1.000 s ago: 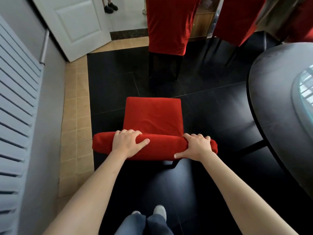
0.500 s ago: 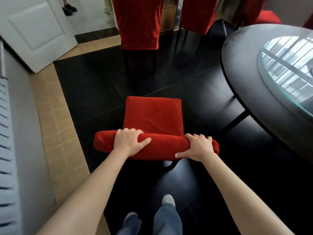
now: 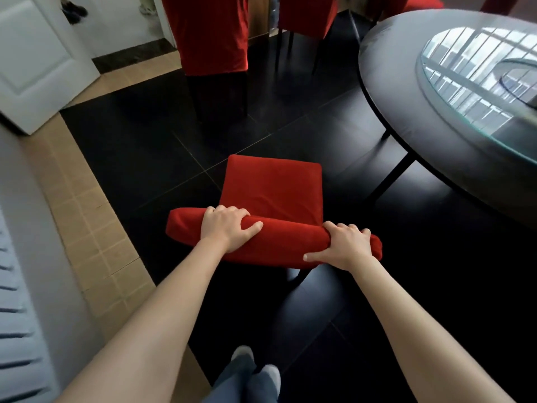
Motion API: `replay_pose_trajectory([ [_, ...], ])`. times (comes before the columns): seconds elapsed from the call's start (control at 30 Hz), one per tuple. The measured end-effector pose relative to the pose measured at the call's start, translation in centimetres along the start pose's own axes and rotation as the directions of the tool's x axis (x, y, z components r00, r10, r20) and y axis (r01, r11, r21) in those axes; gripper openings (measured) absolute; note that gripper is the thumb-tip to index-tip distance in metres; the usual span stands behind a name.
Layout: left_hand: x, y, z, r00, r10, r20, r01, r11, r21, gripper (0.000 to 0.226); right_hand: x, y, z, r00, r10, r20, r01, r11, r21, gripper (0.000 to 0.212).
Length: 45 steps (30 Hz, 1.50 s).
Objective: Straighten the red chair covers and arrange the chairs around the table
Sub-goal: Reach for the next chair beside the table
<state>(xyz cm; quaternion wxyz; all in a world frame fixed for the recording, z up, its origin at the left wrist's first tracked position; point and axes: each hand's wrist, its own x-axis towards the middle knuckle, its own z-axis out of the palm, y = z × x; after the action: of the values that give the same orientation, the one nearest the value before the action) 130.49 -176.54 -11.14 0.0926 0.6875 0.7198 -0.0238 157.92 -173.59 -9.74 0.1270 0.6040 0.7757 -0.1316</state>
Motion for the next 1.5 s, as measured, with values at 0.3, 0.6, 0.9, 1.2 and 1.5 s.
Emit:
replay_pose_trajectory([
  [0.3, -1.4, -0.3, 0.6, 0.998, 0.052, -0.024, -0.052, 0.999, 0.004, 0.073, -2.3, -0.8, 0.8, 0.999, 0.054, 0.002, -0.054, 0.998, 0.038, 0.090],
  [0.6, -1.2, -2.5, 0.3, 0.986, 0.165, -0.011, -0.165, 0.986, 0.008, 0.079, -4.9, -4.0, 1.9, 0.974, 0.223, -0.052, -0.217, 0.971, 0.101, 0.093],
  [0.9, -2.3, -4.5, 0.4, 0.948, 0.318, -0.001, -0.318, 0.947, 0.052, 0.076, -10.2, -8.5, 4.5, 0.921, 0.384, -0.058, -0.372, 0.915, 0.156, 0.096],
  [1.2, -3.1, -5.8, 0.6, 0.927, 0.372, -0.038, -0.368, 0.926, 0.077, 0.061, -13.2, -12.1, 6.2, 0.884, 0.464, -0.046, -0.453, 0.878, 0.157, 0.104],
  [1.5, -3.2, -6.7, 0.8, 0.896, 0.439, -0.067, -0.438, 0.899, 0.024, 0.073, -14.2, -13.9, 6.0, 0.850, 0.524, 0.055, -0.522, 0.826, 0.214, 0.100],
])
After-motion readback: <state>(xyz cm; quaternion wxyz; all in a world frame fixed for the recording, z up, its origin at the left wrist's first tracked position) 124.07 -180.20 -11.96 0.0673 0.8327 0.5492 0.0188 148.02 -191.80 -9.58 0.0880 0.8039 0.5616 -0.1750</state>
